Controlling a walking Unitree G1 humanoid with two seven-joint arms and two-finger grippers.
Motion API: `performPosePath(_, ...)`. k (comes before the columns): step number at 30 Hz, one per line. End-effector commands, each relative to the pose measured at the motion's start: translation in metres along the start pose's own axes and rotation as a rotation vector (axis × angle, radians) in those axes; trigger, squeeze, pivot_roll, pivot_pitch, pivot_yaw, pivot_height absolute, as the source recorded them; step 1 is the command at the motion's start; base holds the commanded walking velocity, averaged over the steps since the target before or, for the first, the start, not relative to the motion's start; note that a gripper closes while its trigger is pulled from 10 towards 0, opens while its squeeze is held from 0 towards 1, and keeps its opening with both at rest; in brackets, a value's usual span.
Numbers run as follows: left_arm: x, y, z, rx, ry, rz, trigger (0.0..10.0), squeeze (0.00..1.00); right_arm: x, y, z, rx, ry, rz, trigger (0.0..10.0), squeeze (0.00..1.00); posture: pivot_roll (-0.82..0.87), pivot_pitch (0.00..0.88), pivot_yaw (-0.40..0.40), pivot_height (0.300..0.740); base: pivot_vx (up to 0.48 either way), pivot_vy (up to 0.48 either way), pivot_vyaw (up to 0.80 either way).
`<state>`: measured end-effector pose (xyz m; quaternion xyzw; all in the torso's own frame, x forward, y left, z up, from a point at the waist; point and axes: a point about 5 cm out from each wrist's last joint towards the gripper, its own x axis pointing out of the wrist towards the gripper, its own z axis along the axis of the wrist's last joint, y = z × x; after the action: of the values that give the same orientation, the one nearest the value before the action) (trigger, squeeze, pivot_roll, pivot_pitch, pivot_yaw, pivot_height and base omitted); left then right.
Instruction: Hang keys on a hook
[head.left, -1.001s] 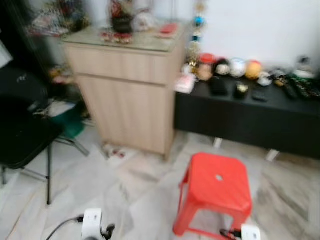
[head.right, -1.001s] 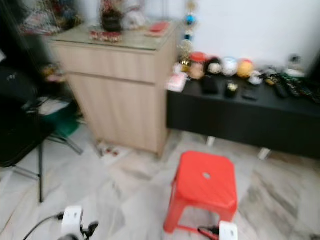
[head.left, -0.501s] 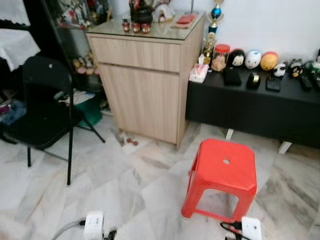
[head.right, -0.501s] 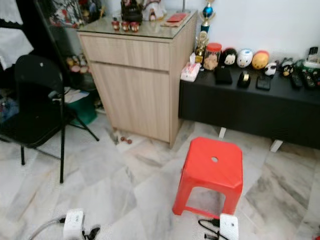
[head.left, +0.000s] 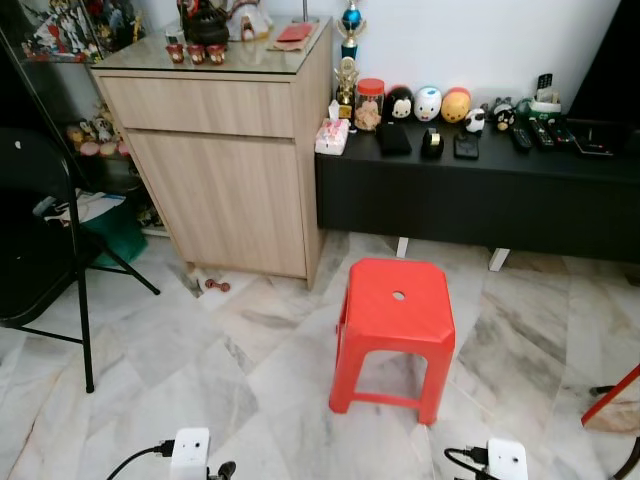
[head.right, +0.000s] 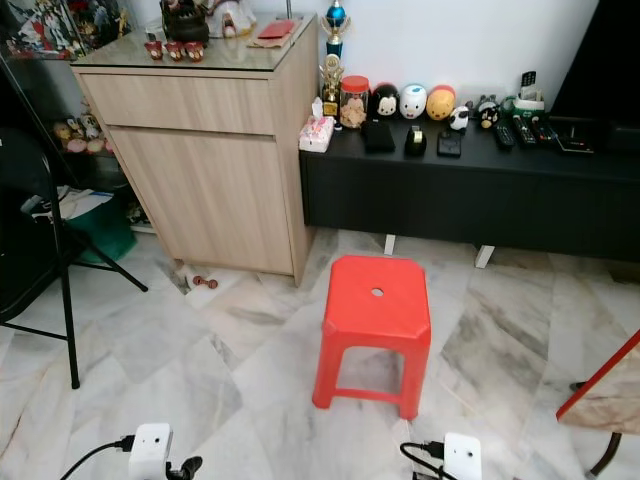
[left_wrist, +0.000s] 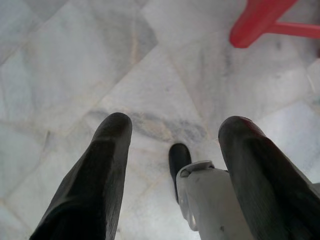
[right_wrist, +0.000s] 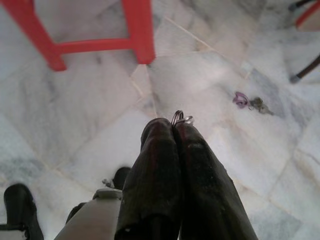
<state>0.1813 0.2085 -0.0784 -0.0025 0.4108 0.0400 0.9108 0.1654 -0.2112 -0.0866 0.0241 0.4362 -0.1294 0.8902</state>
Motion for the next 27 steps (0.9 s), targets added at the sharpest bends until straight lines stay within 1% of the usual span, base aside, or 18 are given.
performPosePath(1, 0.0001, -0.0025, -0.0009, 0.011, 0.007, -0.008, 10.0, 0.0, -0.0015, -0.0054, -0.0059, 0.005, 0.015, -0.02, 10.0, 0.0, 0.02, 0.025, 0.008, 0.74, 0.0, -0.412, -0.8)
performPosePath(3, 0.0001, -0.0024, -0.001, 0.01, 0.006, -0.007, 10.0, 0.0, -0.0016, -0.0054, -0.0061, 0.004, 0.015, -0.02, 10.0, 0.0, 0.02, 0.025, 0.008, 0.74, 0.0, -0.412, 0.0)
performPosePath(6, 0.0, -0.0022, -0.0015, 0.009, 0.009, -0.004, 10.0, 0.0, -0.0017, -0.006, -0.0067, -0.02, 0.019, -0.028, 10.0, 0.0, 0.01, 0.019, 0.013, 0.74, 0.0, -0.412, 0.0)
performPosePath(13, -0.0004, -0.001, -0.0023, 0.006, 0.011, -0.004, 10.0, 0.0, -0.0021, -0.0068, -0.0079, -0.016, 0.018, -0.022, 10.0, 0.0, 0.01, 0.0, 0.023, 0.74, 0.0, -0.411, 0.0)
performPosePath(24, -0.0002, 0.0008, -0.001, 0.018, 0.011, -0.007, 10.0, 0.0, -0.0027, -0.0044, -0.009, -0.023, 0.01, -0.018, 10.0, 0.0, 0.0, 0.0, 0.039, 0.74, 0.0, -0.402, 0.0)
performPosePath(27, 0.0001, 0.0008, 0.0, 0.021, 0.009, -0.008, 10.0, 0.0, -0.0028, -0.0048, -0.0086, -0.037, 0.004, -0.026, 10.0, 0.0, 0.0, 0.0, 0.039, 0.74, 0.0, -0.398, 0.0)
